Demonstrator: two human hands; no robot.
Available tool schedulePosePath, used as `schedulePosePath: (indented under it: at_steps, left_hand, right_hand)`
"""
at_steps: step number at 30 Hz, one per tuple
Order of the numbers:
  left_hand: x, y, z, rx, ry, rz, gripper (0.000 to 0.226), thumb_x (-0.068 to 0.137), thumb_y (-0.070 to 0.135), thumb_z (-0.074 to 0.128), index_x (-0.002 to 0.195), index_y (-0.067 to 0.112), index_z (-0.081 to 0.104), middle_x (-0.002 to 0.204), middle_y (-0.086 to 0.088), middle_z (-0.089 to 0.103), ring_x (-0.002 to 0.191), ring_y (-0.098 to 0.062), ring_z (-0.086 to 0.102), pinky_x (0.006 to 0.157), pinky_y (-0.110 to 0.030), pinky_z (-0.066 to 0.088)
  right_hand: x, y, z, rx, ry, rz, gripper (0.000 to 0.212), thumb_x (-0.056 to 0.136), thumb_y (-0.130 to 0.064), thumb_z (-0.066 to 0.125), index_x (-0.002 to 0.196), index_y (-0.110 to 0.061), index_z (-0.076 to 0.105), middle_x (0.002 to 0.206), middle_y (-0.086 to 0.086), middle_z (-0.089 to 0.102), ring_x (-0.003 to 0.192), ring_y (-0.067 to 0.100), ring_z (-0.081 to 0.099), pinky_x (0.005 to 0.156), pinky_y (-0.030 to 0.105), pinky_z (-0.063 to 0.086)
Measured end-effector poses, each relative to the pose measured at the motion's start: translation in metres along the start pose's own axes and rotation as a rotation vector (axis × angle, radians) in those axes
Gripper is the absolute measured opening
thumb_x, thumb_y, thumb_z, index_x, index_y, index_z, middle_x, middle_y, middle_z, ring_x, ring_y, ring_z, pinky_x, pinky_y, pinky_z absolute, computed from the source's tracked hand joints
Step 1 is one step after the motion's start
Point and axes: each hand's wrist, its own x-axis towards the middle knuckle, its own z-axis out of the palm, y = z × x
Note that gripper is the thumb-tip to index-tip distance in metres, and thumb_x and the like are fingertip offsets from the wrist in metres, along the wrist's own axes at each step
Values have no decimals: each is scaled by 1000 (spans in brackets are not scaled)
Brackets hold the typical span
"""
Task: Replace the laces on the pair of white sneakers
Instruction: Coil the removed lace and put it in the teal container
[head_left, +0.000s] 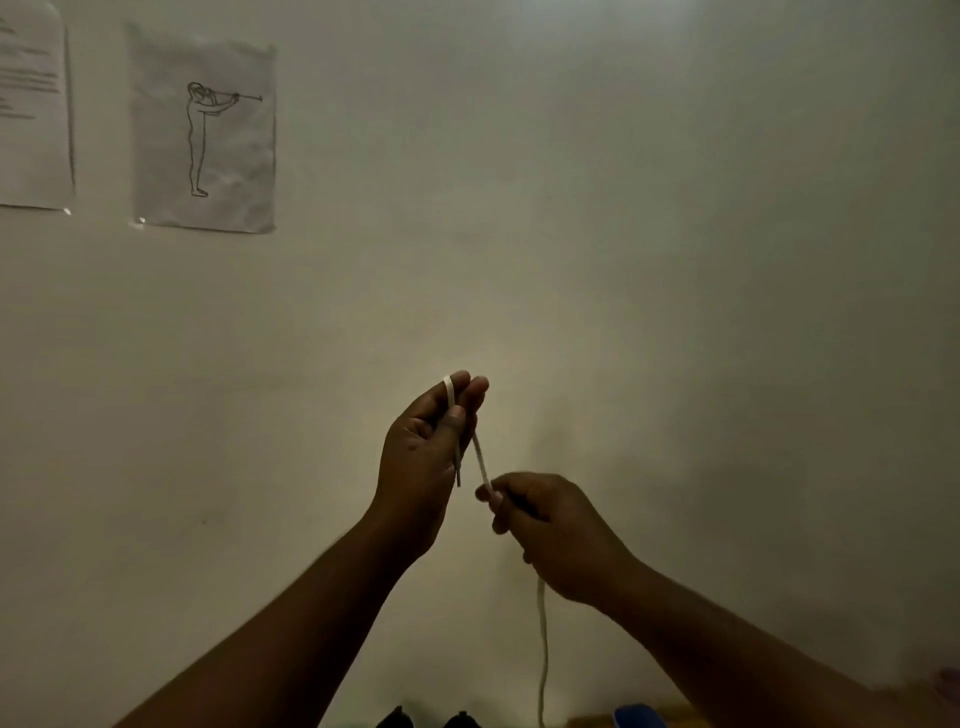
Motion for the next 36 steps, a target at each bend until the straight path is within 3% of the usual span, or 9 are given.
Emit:
schedulePosePath:
  at_steps: [3, 7, 14, 19, 24, 28, 30, 33, 36]
  left_hand:
    - [1, -7, -3, 217, -62, 85, 44, 107, -4, 39, 145, 14, 52, 134, 4, 68, 133, -10, 57, 117, -39, 40]
    - [-11, -25, -10, 494, -227, 189, 49, 101, -2, 47, 146, 19, 51, 141, 7, 63, 137, -13, 54, 114, -35, 44]
    - [-25, -32, -13, 639, -334, 201, 31, 108, 7, 45, 128, 16, 66, 120, 10, 74, 122, -11, 64, 108, -33, 49]
    - [-32, -11, -8, 290, -315, -28, 30, 108, 6, 40, 125, 8, 65, 110, -13, 76, 115, -27, 69, 104, -37, 52]
    - [-17, 11, -9, -121, -93, -109, 32, 108, 3, 37, 130, 3, 60, 121, -19, 72, 120, -28, 67, 109, -43, 46]
    - [-6, 15, -19, 142, -65, 3, 33, 109, 5, 37, 133, 10, 59, 121, -6, 75, 123, -16, 66, 113, -42, 44]
    - [-4, 13, -24, 329, -95, 76, 31, 109, 7, 41, 133, 12, 60, 119, 0, 75, 122, -12, 65, 113, -42, 44]
    - [-9, 7, -30, 573, -210, 152, 27, 107, 13, 47, 126, 14, 67, 113, 1, 76, 113, -13, 69, 100, -41, 52]
    - [-20, 3, -30, 583, -314, 108, 28, 106, 13, 45, 120, 14, 69, 100, 7, 77, 97, -2, 69, 86, -25, 50]
  right_hand:
    - [-9, -13, -8, -36, -56, -53, 22, 106, -31, 55, 115, -24, 73, 83, -13, 67, 67, -8, 60, 60, 10, 43]
    - [-8, -39, -37, -83, -58, -150, 22, 104, -34, 58, 88, -24, 68, 64, -13, 57, 53, 1, 47, 53, 17, 37]
    - [31, -54, -78, -232, -111, -184, 13, 102, -30, 62, 94, -30, 73, 85, -15, 69, 77, -1, 65, 64, 17, 50]
    - [57, -39, -79, -187, -25, -207, 9, 98, -29, 69, 98, -28, 78, 93, -16, 73, 91, 0, 67, 79, 23, 52]
    - [42, -18, -39, -143, -29, -166, 20, 102, -25, 61, 89, -33, 73, 83, -13, 71, 72, -1, 62, 70, 26, 54]
    - [7, -23, -14, -268, -213, -186, 21, 104, -17, 54, 114, -24, 71, 117, -8, 72, 93, 1, 68, 86, 29, 59]
    - [-2, -40, -18, -324, -248, -240, 20, 106, -22, 52, 112, -28, 70, 108, -7, 73, 93, 6, 69, 84, 32, 59]
    - [4, -69, -40, -316, -188, -297, 27, 105, -28, 54, 82, -39, 61, 86, -8, 69, 77, 3, 66, 72, 29, 57]
    - [31, -80, -65, -313, -101, -271, 19, 103, -25, 58, 89, -30, 69, 83, -10, 68, 74, 3, 62, 68, 24, 52]
